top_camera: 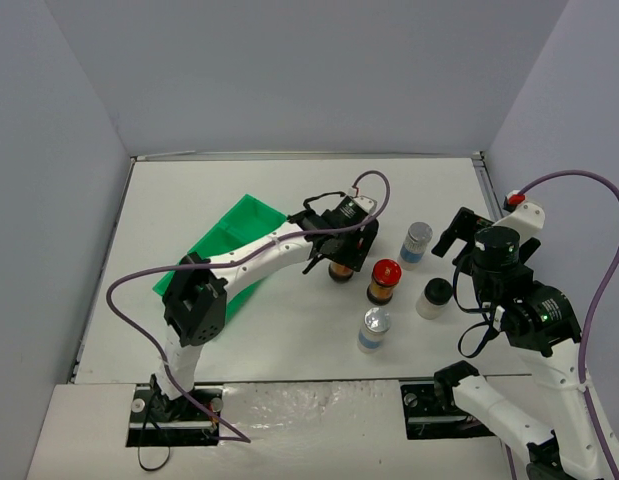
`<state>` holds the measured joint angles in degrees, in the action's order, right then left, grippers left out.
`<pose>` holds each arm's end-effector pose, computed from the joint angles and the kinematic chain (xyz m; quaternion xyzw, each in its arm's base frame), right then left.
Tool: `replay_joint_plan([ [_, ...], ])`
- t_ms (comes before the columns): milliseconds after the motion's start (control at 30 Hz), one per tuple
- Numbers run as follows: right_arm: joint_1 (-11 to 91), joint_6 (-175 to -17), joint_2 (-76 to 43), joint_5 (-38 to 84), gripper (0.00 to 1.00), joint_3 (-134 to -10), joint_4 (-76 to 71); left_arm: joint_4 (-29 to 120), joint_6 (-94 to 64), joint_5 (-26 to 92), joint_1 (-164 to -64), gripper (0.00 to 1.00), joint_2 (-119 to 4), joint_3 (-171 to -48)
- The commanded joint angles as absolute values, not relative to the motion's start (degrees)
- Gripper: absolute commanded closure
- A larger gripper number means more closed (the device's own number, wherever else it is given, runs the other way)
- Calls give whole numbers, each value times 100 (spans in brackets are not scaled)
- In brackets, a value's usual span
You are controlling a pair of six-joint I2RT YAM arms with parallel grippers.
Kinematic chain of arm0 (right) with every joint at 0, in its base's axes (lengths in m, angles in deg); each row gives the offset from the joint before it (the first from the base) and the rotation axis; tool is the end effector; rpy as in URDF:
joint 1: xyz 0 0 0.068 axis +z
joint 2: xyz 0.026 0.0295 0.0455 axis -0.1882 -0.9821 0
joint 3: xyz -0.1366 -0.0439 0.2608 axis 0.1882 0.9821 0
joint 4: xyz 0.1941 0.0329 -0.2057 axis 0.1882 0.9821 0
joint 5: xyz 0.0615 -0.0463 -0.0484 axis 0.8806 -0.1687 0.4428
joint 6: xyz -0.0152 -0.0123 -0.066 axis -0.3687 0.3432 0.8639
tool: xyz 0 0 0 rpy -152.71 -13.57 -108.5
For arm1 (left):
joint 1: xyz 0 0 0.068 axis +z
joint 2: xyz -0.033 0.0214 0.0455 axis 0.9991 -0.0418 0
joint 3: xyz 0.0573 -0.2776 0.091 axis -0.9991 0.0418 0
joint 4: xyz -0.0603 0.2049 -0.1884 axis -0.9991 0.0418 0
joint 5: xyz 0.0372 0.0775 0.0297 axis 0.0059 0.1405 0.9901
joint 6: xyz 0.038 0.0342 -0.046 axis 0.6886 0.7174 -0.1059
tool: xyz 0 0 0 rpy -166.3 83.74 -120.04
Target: Organize the condiment bottles
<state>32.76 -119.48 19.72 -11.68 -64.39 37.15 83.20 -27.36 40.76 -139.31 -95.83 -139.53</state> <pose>0.1535 0.0343 0.4433 0.1961 0.7679 0.0850 0.6038 0.3109 -0.3944 0.2856 0.2283 0.9039 -0.2232 0.2847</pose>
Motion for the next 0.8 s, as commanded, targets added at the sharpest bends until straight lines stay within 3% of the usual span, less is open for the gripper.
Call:
replay_joint_plan([
  [0, 3326, -11989, 1897, -1399, 0, -6498, 3544, 8096, -2458, 4425, -13964, 100, -8486, -14423],
  [267, 3326, -11998, 1856, -1406, 0, -6498, 3553, 8439, -2308, 4883, -13961, 100, -8038, -14529],
  [467, 3326, -11990, 1882, -1392, 0, -6457, 3543, 8923, -2279, 6234, -13731, 100, -7558, -14435],
  [767, 3326, -11931, 1799, -1356, 0, -6512, 3544, 8692, -2360, 5725, -12311, 100, -7064, -13898],
])
